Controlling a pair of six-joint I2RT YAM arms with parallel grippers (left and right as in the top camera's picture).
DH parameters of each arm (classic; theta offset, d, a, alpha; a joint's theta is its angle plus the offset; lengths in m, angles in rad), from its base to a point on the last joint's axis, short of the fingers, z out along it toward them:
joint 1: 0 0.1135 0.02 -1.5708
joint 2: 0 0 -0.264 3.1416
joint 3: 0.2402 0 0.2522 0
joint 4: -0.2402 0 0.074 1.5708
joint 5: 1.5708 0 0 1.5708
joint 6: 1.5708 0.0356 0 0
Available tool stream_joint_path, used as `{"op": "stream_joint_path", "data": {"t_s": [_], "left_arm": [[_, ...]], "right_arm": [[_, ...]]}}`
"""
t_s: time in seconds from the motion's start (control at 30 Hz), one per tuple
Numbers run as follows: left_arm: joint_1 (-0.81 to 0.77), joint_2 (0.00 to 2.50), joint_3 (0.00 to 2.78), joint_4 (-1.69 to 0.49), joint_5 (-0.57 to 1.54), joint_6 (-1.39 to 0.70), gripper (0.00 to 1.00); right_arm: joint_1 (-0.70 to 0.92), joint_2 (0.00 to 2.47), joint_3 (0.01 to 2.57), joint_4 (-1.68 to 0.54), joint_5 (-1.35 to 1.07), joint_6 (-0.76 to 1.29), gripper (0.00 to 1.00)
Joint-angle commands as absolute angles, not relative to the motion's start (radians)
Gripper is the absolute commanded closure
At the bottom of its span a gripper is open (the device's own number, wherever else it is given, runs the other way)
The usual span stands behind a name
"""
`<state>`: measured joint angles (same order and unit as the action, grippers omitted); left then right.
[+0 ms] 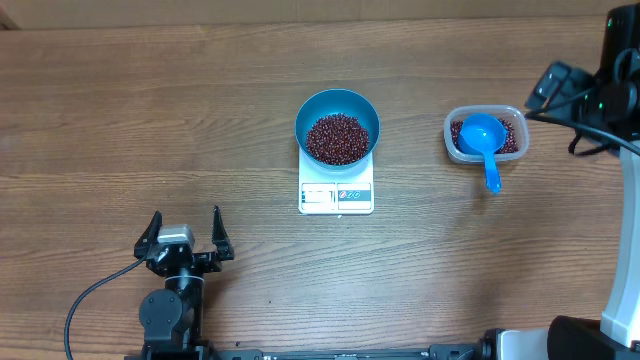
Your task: Scoop item into bowl and weigh 150g on scale
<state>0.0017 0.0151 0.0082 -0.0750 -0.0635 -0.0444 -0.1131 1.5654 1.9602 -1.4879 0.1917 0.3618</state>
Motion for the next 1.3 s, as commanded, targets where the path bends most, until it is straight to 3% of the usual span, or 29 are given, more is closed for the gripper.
{"op": "stream_joint_path", "data": {"t_s": [0.0,0.37,0.53,0.97,1.27], "left_arm": [[0.006,0.004,0.005,-0.072,-0.055,-0.022,0.01],[0.006,0.004,0.005,-0.072,-0.055,-0.022,0.00],[0.006,0.004,0.005,-0.072,-0.055,-0.022,0.00],[0.006,0.004,0.005,-0.072,-0.054,-0.022,0.00],[0.006,0.004,0.005,-0.073,-0.055,-0.022,0.00]], "right_arm": [[-0.112,1.557,1.963,-1.412,0.212,0.358,0.00],[-0.111,1.407,1.779,-1.047,0.179,0.366,0.00],[-0.111,1.244,1.507,-0.788,0.178,0.370,0.00],[-0.111,0.746,0.567,0.156,0.036,0.369,0.00],[-0.111,0.524,0.132,0.474,0.016,0.368,0.00]]}}
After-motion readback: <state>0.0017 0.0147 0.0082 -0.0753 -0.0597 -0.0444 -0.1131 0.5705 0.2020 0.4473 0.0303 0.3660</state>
